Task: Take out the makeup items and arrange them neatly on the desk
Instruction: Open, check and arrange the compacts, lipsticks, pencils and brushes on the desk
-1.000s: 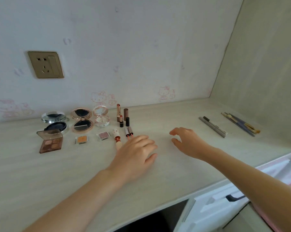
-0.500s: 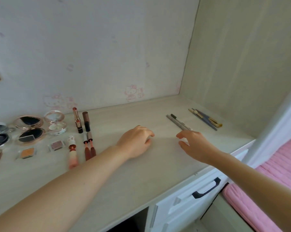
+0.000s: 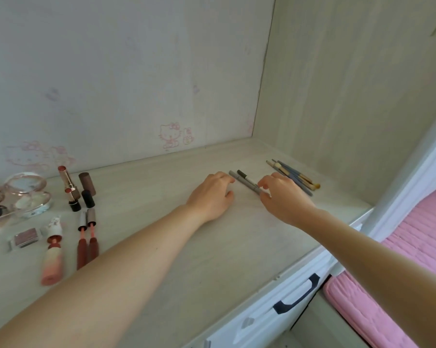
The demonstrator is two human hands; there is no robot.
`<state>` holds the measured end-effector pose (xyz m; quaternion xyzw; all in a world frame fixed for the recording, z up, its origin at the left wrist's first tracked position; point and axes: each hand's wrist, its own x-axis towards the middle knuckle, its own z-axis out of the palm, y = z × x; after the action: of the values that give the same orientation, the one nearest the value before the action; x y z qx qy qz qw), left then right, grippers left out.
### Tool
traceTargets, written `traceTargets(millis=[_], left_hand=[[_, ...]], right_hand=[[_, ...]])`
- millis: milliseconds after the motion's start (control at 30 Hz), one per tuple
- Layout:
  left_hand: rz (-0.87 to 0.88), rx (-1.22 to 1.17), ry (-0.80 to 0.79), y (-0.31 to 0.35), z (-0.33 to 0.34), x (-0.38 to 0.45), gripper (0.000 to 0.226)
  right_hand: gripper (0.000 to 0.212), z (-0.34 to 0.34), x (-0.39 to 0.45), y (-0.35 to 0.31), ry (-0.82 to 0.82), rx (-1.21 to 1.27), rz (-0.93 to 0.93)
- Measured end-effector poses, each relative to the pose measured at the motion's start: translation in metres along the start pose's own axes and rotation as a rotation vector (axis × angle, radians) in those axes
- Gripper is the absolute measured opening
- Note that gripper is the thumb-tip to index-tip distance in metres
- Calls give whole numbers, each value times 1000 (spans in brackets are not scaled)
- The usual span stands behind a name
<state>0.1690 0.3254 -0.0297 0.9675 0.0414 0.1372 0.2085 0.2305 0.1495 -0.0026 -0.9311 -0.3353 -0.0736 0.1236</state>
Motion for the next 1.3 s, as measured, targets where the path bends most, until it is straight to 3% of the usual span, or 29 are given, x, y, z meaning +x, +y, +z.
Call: traceTargets(millis=[367, 667, 967, 1300], left_hand=[[13, 167, -243, -4, 8, 39, 52], [78, 231, -213, -7, 11, 34, 49], [148, 217, -102, -6, 2, 29, 17], [119, 33, -66, -30, -27, -35, 10]], right_hand=[[24, 11, 23, 2, -51, -83, -24], [21, 12, 26, 6, -90, -75, 17], [17, 14, 23, 6, -84, -104, -8], [16, -1, -12, -20, -94, 23, -118]])
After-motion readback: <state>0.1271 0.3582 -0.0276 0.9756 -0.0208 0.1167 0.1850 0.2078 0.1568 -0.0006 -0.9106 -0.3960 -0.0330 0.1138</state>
